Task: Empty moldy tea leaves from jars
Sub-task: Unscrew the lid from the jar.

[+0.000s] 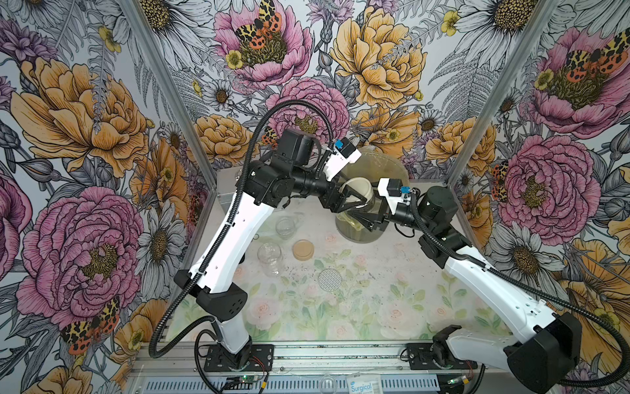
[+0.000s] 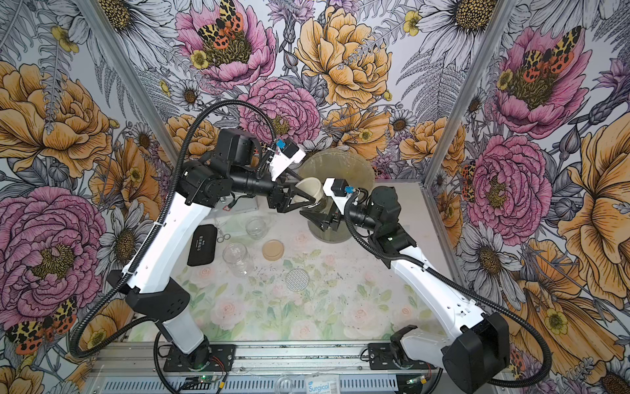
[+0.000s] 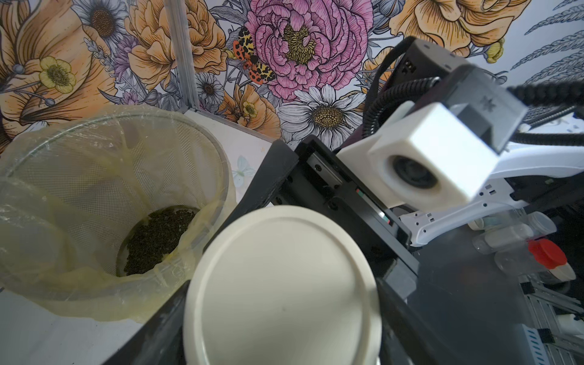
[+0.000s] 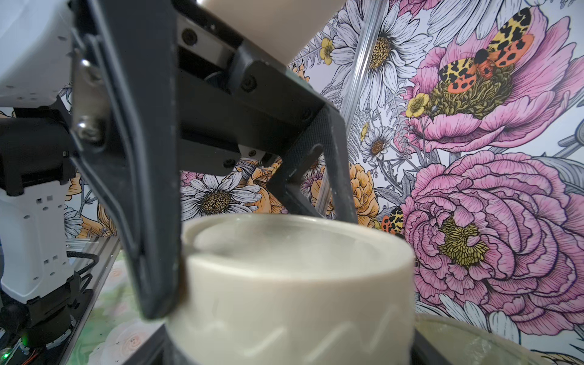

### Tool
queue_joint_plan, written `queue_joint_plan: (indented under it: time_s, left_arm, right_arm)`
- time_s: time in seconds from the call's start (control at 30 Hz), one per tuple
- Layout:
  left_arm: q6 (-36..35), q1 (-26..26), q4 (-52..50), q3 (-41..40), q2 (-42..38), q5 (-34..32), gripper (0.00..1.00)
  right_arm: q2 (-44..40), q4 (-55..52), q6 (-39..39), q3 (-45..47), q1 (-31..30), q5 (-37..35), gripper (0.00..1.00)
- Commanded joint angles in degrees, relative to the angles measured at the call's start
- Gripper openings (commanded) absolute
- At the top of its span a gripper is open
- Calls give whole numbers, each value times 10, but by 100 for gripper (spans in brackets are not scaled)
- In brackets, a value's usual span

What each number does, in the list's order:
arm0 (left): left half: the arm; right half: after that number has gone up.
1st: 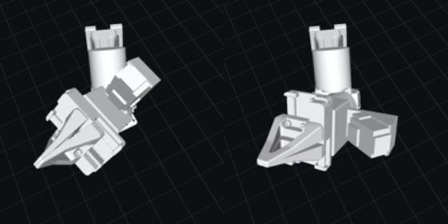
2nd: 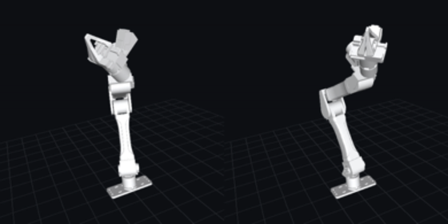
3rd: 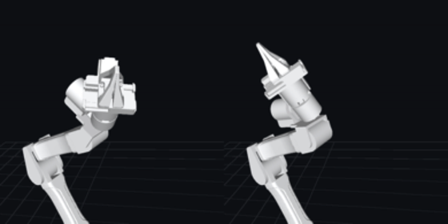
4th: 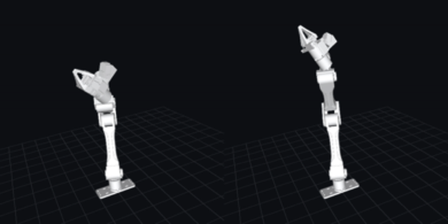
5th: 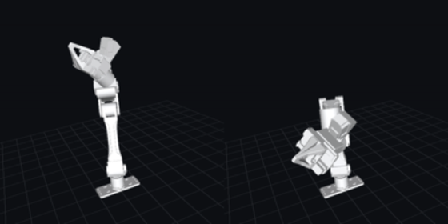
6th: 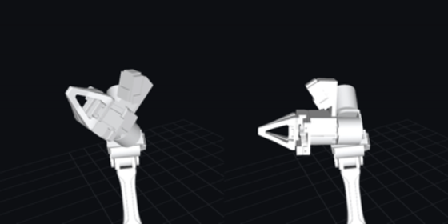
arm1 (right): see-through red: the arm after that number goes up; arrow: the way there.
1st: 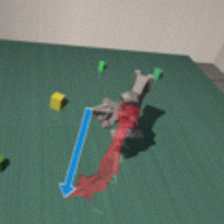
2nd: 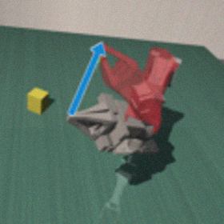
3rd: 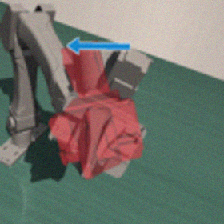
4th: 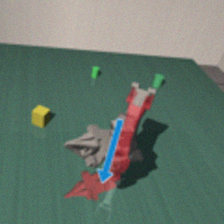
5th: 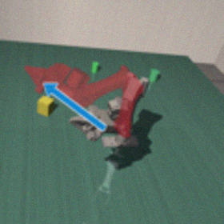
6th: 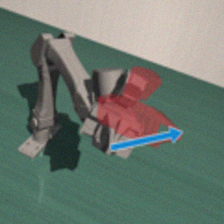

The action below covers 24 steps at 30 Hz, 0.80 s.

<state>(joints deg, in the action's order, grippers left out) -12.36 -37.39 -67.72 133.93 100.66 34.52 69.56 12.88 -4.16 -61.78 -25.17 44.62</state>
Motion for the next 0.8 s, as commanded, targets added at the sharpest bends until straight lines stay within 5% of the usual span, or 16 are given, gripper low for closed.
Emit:
queue_joint_plan:
  time_s: [0.0, 0.2, 0.3, 0.57, 0.77]
  left_arm:
    - [19, -23, -9, 15, 14, -33, 52]
    - [82, -27, -12, 47, 23, -154, 8]
    - [181, -26, -13, 89, 46, -226, 0]
    - [406, -20, -10, 186, 88, -277, 0]
    - [397, -20, -11, 198, 71, -323, 0]
  right_arm:
    - [6, 8, -23, -21, -7, -26, 0]
    - [1, -14, -56, -16, -10, -92, 0]
    - [-5, -17, -92, -4, -21, -153, 0]
    - [-6, 21, -135, 33, -41, -249, 0]
    - [-14, 77, -115, 69, -37, -248, 0]
